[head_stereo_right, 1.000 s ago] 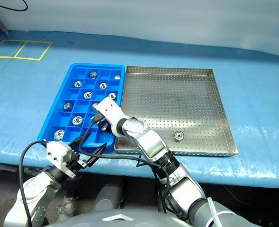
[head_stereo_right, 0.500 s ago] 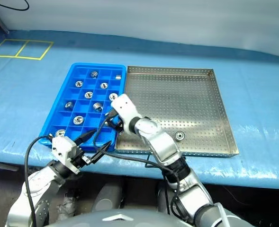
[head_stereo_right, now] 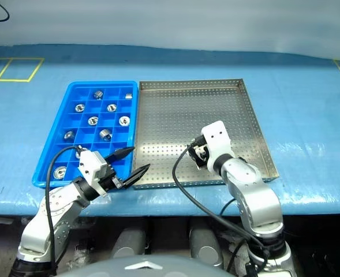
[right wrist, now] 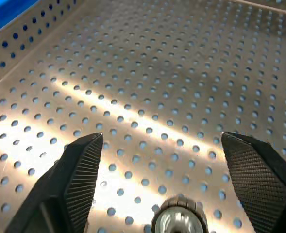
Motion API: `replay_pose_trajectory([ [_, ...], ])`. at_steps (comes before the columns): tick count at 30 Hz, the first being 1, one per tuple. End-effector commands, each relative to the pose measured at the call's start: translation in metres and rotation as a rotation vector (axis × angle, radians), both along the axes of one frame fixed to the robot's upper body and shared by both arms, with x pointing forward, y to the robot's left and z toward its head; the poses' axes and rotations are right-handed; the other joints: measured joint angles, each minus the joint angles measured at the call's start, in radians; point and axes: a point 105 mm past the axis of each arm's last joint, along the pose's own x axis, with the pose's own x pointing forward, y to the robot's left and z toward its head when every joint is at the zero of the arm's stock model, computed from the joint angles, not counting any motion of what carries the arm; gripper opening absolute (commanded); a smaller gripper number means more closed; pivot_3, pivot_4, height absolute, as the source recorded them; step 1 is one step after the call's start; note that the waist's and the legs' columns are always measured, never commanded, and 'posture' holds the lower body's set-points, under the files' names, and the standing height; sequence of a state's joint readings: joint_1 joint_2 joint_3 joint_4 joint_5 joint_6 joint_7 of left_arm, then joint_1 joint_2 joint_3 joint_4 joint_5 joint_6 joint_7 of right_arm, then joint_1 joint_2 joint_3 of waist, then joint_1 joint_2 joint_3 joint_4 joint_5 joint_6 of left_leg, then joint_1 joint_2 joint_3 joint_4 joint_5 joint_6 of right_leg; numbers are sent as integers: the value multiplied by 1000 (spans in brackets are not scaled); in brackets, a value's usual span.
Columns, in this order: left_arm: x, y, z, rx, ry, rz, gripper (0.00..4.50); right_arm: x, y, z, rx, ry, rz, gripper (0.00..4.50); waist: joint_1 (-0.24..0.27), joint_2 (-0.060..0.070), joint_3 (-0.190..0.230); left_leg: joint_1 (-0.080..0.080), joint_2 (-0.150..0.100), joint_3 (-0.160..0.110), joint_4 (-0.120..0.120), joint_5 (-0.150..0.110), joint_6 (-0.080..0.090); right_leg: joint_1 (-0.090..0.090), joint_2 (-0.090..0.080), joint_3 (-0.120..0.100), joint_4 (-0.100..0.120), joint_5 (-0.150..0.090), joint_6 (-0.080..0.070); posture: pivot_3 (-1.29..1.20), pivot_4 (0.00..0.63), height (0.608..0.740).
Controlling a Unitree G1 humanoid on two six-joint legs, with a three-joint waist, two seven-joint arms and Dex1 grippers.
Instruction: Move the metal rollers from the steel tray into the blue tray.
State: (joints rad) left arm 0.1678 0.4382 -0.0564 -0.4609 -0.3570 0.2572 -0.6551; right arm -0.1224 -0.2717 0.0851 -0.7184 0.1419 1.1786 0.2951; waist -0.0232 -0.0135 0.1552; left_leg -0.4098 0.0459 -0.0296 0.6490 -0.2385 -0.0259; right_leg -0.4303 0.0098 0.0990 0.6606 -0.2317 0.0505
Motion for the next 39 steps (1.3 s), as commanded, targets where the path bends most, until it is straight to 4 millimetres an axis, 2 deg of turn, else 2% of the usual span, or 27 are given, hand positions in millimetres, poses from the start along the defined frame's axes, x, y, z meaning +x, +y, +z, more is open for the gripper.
replay_pose_trajectory([
  [1,1,-7,3,-16,-7,-40,3962,-8,-7,9,-1,-12,-27,4473,-6,0,0,0,0,0,0,0,0,0,0,0,0,0,0,25,150,740],
  [4,2,-9,2,-17,-5,-53,3962,-9,-11,3,-4,18,-55,4473,-15,0,0,0,0,0,2,0,0,1,0,0,0,1,2,12,150,740],
  [13,1,-11,1,2,1,-86,3962,-5,-20,-36,10,139,-139,4473,-18,0,0,0,-1,1,3,0,0,1,0,1,0,1,3,12,150,740],
  [20,-1,-10,-3,30,9,-90,3962,-1,-20,-49,-5,146,-145,4473,-20,-3,-2,1,-1,1,3,0,0,3,0,1,0,2,3,31,150,740],
  [23,-2,-9,-4,29,12,-87,3962,0,-20,-50,-12,138,-146,3839,-20,-6,-3,2,0,1,3,0,0,3,0,1,0,2,3,31,150,740],
  [30,-4,-8,-8,29,24,-86,3962,1,-14,-40,-8,123,-108,1657,-16,-7,-4,4,0,1,3,0,0,4,0,2,0,2,3,56,150,740],
  [36,-4,-8,-9,27,22,-79,3962,3,-7,-29,-22,111,-56,1659,-14,-7,-4,3,0,2,3,0,0,4,0,2,0,2,3,66,150,740],
  [39,-4,-7,-8,17,15,-66,3962,11,0,-12,-5,41,-43,1659,-13,-6,-3,3,0,2,3,0,0,3,0,3,0,2,3,75,150,740],
])
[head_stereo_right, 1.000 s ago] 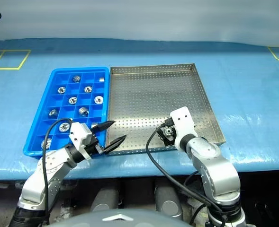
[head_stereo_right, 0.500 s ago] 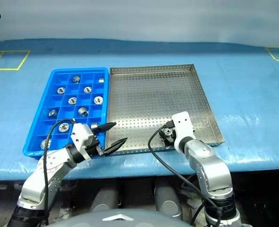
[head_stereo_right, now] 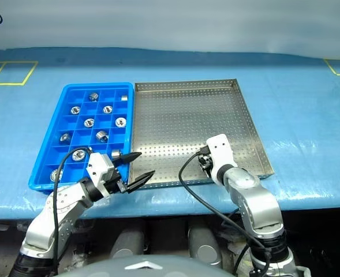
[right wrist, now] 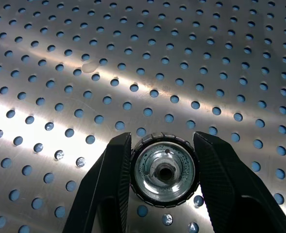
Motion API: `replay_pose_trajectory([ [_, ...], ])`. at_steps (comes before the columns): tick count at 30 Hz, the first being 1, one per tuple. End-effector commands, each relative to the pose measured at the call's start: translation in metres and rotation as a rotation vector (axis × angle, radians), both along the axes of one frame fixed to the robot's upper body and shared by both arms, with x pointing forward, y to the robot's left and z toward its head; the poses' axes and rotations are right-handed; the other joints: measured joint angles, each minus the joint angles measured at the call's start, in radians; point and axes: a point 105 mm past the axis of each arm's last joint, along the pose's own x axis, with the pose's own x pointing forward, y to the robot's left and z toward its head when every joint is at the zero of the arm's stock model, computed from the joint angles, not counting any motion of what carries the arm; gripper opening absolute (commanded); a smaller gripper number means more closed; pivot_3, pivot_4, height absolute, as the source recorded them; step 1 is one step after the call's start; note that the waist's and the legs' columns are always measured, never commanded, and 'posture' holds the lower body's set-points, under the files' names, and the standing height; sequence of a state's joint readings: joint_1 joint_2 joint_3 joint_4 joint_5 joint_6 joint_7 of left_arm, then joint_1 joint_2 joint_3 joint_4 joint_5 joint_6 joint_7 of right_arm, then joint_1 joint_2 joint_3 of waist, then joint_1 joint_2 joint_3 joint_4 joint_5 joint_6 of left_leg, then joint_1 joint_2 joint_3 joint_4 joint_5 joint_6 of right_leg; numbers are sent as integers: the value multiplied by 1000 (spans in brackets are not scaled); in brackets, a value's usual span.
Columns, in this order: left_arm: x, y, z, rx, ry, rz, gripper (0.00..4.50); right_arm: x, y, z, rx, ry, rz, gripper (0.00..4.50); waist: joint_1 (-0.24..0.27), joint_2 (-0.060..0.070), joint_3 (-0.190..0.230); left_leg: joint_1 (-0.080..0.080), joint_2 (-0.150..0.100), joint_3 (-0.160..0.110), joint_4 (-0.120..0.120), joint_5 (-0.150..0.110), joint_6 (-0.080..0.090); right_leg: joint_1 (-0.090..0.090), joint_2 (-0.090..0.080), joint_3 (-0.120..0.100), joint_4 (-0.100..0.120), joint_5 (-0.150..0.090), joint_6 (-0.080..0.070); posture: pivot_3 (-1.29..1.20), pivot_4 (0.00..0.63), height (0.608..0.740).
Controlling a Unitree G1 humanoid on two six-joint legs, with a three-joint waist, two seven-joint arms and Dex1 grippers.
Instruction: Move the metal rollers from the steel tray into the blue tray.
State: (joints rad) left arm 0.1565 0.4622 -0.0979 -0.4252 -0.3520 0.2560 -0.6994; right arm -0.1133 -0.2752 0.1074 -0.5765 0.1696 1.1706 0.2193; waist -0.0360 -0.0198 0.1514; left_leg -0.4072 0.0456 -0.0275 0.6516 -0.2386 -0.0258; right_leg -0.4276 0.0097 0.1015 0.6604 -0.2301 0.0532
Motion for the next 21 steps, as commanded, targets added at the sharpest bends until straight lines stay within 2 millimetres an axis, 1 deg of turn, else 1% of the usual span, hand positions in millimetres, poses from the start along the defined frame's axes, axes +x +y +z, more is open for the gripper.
replay_pose_trajectory([
  [1,1,1,5,-16,-33,15,3962,10,14,33,36,-132,40,1659,-1,1,1,-1,0,0,0,0,0,-1,0,0,0,0,0,80,150,740],
  [5,5,6,10,-37,-60,62,3962,20,38,63,98,-248,100,1659,0,1,1,-1,0,1,0,0,0,-1,0,1,0,1,1,106,150,740],
  [7,6,12,14,-41,-77,96,3962,26,56,76,135,-296,143,1659,3,1,1,-1,0,0,0,0,0,-1,0,0,0,1,1,138,150,740],
  [10,6,22,22,-47,-116,167,3962,32,83,88,177,-339,217,1659,10,1,1,-1,0,0,-1,0,0,-1,1,0,0,1,1,199,150,740],
  [13,2,34,35,-45,-169,248,3962,34,113,95,199,-371,322,1659,28,1,1,-2,0,-1,-1,0,0,-2,0,0,0,1,2,244,150,740],
  [16,-4,43,45,-31,-200,307,3962,33,137,98,212,-387,408,1659,52,1,1,-3,0,-1,-2,0,0,-2,0,-1,0,2,2,323,150,740],
  [18,-11,50,48,-17,-206,349,3962,32,151,98,228,-391,461,1659,71,1,1,-3,0,-2,-2,0,0,-2,0,-2,-1,1,2,366,150,740],
  [21,-24,63,46,5,-188,421,3962,27,172,94,257,-374,540,1659,94,1,1,-2,0,-2,-3,0,0,-2,0,-2,-1,1,0,410,150,740],
])
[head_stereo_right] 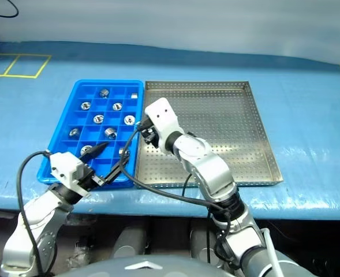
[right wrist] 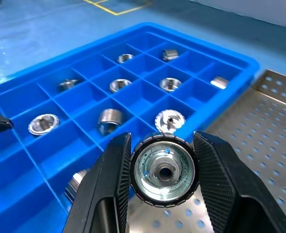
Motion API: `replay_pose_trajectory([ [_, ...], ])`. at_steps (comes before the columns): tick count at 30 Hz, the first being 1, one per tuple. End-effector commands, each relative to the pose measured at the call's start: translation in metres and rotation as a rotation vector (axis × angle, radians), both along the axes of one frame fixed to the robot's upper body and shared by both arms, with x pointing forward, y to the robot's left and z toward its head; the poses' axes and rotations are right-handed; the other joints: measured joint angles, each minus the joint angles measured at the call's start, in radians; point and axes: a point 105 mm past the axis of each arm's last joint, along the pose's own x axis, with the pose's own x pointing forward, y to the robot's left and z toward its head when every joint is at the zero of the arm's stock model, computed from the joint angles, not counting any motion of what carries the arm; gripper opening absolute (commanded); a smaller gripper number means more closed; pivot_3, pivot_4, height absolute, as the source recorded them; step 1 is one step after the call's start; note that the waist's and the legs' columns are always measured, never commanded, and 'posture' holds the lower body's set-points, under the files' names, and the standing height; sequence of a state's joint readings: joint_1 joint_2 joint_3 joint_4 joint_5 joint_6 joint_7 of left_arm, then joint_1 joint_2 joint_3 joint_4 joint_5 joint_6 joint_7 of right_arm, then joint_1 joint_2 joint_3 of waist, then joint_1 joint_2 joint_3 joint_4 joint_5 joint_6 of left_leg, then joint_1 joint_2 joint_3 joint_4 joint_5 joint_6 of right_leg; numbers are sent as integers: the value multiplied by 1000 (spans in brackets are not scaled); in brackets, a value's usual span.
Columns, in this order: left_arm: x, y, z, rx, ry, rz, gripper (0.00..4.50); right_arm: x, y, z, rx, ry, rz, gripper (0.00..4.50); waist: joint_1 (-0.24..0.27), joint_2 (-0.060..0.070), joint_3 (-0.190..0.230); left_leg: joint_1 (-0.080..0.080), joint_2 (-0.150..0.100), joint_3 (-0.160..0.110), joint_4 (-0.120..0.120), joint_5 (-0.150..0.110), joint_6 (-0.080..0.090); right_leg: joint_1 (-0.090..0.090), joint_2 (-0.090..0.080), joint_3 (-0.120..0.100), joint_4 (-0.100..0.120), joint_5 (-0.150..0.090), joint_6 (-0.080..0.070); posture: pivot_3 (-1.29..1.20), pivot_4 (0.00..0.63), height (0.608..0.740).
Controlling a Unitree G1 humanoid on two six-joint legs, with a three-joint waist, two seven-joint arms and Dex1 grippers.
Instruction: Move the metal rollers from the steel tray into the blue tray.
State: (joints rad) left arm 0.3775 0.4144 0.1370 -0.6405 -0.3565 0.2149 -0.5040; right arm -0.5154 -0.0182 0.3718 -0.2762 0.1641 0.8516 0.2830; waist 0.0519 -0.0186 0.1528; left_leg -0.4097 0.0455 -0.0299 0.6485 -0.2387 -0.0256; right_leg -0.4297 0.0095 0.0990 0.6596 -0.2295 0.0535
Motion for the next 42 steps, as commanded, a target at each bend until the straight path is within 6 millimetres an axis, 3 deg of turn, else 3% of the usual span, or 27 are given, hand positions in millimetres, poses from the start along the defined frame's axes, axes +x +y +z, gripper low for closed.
replay_pose_trajectory([
  [1,-13,11,11,16,-33,71,3962,-8,26,9,42,-39,110,1659,13,0,0,0,0,0,0,0,0,0,0,0,0,-1,-2,430,150,740],
  [6,-27,19,7,12,-11,148,3962,-19,51,-6,40,-1,216,1659,60,0,1,0,0,-1,0,0,0,0,0,-2,0,-2,-3,498,150,740],
  [11,-34,20,3,-11,10,190,3962,-26,62,-22,18,34,273,1659,99,1,1,0,0,-1,0,0,0,0,0,-2,0,-3,-4,523,150,740],
  [20,-31,10,-5,-31,28,161,3962,-31,49,-59,-40,150,263,1659,144,1,1,-2,0,-1,0,0,-1,-3,0,-3,-1,-3,-4,494,150,740],
  [23,-27,6,-5,-35,30,131,3962,-30,43,-65,-65,164,245,2591,146,1,1,-1,1,-1,0,0,-1,-3,0,-3,-1,-3,-4,469,150,740],
  [26,-22,3,-2,-46,19,98,3962,-28,36,-54,-37,131,214,3566,148,1,1,-2,0,0,0,-1,-1,-2,-1,-3,-2,-3,-4,427,150,740],
  [27,-20,2,-1,-47,14,89,3962,-27,33,-48,-13,115,202,3566,147,1,1,-2,0,0,0,-1,-1,-2,-1,-3,-3,-3,-4,421,150,740],
  [32,-6,-9,7,-75,-15,5,3962,-20,2,-10,141,21,81,3566,138,2,2,-3,0,-1,0,-1,-2,-3,-1,-3,-3,-3,-3,325,150,740],
  [35,8,-14,14,-94,-50,-28,3962,-18,-29,6,176,-102,-34,3566,117,2,2,-3,0,0,0,-1,-2,-2,-1,-3,-3,-3,-3,250,150,740],
  [39,28,-17,21,-119,-89,-40,3962,-22,-66,2,169,-116,-144,3566,71,2,1,-3,0,-1,0,-1,-2,-1,-1,-3,-4,-3,-3,159,150,740],
  [42,47,-14,19,-61,-115,-3,3962,-27,-99,-12,168,-89,-266,3566,26,2,1,-2,0,-1,0,-1,-2,0,-1,-3,-3,-3,-3,100,150,740],
])
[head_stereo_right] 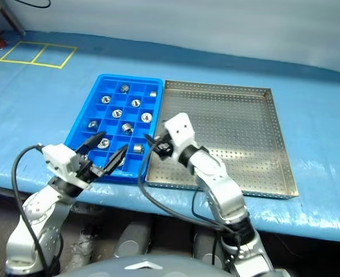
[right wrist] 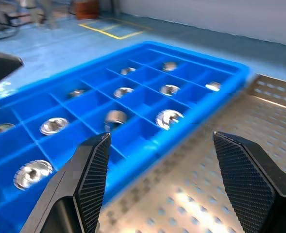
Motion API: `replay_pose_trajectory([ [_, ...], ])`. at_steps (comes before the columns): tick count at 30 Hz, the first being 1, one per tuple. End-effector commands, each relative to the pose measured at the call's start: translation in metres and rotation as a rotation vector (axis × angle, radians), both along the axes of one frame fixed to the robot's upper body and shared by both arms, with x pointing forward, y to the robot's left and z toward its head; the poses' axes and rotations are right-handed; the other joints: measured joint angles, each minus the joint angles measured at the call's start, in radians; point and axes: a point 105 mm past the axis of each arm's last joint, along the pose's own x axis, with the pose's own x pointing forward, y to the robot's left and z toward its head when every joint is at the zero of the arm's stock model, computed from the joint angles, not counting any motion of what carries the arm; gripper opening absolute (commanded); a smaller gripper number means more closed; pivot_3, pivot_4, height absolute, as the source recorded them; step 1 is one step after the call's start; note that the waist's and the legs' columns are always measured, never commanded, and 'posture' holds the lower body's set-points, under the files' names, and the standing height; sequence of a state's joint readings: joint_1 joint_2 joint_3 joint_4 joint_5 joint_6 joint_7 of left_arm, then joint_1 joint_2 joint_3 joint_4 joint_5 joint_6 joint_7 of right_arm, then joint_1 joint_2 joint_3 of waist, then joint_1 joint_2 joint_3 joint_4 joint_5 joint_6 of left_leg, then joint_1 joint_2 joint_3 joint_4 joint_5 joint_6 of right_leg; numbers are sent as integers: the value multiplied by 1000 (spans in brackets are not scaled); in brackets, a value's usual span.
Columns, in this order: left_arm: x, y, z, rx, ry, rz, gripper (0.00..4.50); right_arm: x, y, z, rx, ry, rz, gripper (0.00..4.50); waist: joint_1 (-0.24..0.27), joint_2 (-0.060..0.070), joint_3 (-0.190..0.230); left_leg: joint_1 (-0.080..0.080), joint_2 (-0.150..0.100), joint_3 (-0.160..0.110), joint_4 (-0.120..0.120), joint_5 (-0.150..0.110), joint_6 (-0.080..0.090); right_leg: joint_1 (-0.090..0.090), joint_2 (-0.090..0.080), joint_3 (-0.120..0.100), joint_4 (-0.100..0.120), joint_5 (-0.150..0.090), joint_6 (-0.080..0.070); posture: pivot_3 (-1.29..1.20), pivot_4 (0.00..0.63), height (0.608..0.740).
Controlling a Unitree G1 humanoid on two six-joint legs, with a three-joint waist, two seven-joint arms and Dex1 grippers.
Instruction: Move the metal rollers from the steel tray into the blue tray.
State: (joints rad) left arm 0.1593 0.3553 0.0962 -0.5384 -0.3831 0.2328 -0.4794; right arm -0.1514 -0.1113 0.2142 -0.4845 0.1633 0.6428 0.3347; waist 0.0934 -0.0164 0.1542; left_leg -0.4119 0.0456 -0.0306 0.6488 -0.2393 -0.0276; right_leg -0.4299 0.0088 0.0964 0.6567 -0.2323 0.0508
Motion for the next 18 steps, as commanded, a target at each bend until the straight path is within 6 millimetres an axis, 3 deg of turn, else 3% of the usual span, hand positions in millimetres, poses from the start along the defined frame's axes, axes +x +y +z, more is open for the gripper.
replay_pose_trajectory([
  [1,17,2,-3,56,-22,40,3962,-7,-35,3,29,-36,-143,3566,-27,0,0,0,0,0,0,0,0,0,0,0,0,0,0,85,150,740],
  [8,33,19,-24,115,64,139,3962,-24,-89,-24,4,-11,-389,3566,-105,0,0,2,0,0,0,0,0,1,1,2,3,0,1,37,150,740],
  [13,33,28,-29,105,73,188,3962,-34,-99,-39,-43,-9,-438,3566,-121,0,0,3,0,1,2,0,0,1,1,2,4,1,1,37,150,740],
  [18,32,30,-32,104,75,198,3962,-35,-85,-38,-15,-23,-387,3566,-120,0,0,4,0,1,3,0,0,2,0,3,4,1,2,41,150,740],
])
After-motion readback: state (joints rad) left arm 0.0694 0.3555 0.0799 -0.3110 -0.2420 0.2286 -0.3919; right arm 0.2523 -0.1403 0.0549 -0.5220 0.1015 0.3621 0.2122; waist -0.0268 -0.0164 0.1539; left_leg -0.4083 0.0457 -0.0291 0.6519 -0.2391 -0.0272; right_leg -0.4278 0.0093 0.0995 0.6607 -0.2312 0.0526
